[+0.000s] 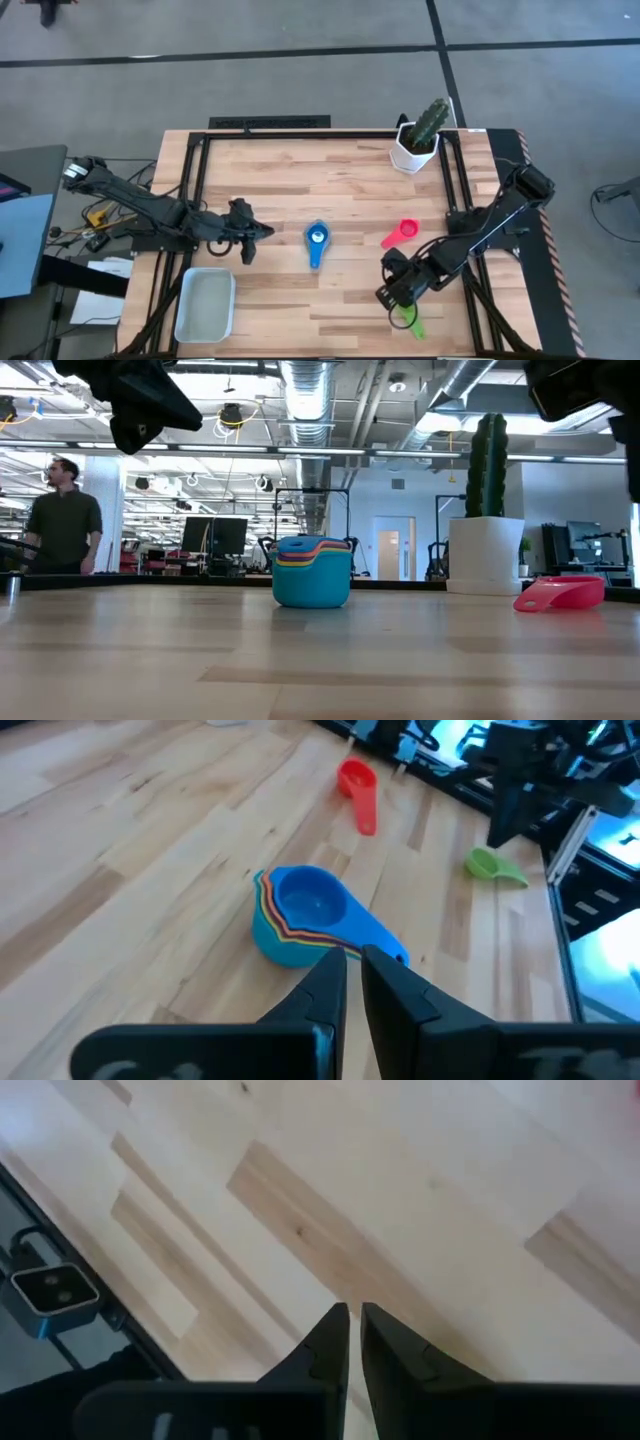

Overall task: Nest measuring cups in basket
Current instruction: Stack the pink measuring cup on top of the blue measuring cup

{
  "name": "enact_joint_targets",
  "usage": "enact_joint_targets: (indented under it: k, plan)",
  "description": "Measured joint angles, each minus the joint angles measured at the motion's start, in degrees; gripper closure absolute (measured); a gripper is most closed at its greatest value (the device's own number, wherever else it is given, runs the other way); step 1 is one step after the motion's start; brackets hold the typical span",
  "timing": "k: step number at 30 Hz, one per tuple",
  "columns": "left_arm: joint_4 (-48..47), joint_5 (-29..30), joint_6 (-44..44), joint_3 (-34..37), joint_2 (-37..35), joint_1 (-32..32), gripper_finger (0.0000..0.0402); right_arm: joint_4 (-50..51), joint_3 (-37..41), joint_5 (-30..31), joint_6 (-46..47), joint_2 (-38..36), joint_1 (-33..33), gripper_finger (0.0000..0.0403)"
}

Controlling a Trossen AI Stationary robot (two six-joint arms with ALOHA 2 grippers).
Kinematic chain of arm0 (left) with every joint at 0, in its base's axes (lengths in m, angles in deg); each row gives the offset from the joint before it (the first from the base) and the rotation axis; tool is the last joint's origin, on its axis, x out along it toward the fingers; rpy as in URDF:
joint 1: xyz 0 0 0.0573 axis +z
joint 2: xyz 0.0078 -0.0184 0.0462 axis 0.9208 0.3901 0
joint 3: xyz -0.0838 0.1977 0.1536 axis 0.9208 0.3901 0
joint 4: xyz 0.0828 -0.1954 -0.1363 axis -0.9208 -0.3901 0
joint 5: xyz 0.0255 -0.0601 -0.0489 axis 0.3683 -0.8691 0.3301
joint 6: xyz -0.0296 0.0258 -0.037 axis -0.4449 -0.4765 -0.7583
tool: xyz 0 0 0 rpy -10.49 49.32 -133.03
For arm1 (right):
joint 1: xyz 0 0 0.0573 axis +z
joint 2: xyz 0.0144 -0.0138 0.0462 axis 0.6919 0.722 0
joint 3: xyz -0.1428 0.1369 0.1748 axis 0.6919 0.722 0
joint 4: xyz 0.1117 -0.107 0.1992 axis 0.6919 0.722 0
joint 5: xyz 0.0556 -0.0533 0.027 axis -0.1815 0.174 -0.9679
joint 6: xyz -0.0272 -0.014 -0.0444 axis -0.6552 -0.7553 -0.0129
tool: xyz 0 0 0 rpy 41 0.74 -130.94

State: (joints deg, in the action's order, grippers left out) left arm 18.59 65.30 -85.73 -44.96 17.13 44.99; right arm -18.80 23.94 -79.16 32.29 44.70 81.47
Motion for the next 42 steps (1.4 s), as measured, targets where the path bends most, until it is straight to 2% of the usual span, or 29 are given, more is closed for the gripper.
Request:
enact_joint_targets:
  k: [10,15,20,23,27,31,36,42]
  plan:
    - [-0.01,-0.07,-1.97,0.0,0.0,0.0,0.0379,-0.04,0.0,1.67,-2.86,-1.03,-1.48,0.0349]
    - [0.09,0.31,-2.2,0.0,0.0,0.0,0.0379,0.38,-0.01,7.96,-4.42,-6.21,-1.53,0.0351]
    - [0.37,0.37,-3.42,0.0,0.02,0.02,0.0379,8.82,-0.04,14.68,-3.81,-11.29,-1.76,0.0368]
    - [0.48,0.53,-5.28,0.0,0.02,0.02,0.0379,15.57,-0.02,15.38,-2.39,-12.5,-2.45,0.0382]
    - [0.38,1.2,-7.17,0.0,0.38,0.02,0.0379,19.52,0.3,15.41,-2.34,-12.45,-4.16,0.039]
    - [0.32,1.49,-8.11,0.0,0.96,0.0,0.0379,15.78,6.82,14.33,0.12,-14.57,-6.93,0.0385]
    - [0.47,1.31,-9.62,0.0,0.94,0.0,0.0379,12.07,16.74,13.79,5.12,-22.29,-10.92,0.0373]
    - [0.4,1.13,-9.96,0.0,0.94,0.0,0.0379,16.11,20.87,9.99,6.09,-27.18,-16.29,0.0348]
